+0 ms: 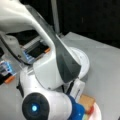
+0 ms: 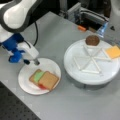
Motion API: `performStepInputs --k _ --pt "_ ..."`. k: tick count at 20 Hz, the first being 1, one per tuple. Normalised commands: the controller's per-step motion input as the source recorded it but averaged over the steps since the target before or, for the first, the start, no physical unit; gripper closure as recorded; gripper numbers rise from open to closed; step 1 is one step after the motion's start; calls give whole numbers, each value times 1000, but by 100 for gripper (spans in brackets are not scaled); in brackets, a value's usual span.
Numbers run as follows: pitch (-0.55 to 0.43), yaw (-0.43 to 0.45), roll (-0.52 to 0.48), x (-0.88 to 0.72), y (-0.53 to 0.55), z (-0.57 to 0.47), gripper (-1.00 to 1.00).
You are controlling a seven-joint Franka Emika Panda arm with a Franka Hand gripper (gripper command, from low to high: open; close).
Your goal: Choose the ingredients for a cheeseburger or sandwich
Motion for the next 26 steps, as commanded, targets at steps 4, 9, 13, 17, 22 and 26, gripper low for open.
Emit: performStepInputs --k 4,9,13,17,22,26 --pt "-130 67 -597 -312 333 159 -100" --pt "-185 -53 -594 -419 455 130 -100" --pt "-238 -148 -529 -577 536 72 -100" --pt "-250 -204 -454 -710 561 -8 -100" --pt "-254 -199 -427 -785 516 -42 -100" --pt "-229 -116 -400 -866 485 -25 -100"
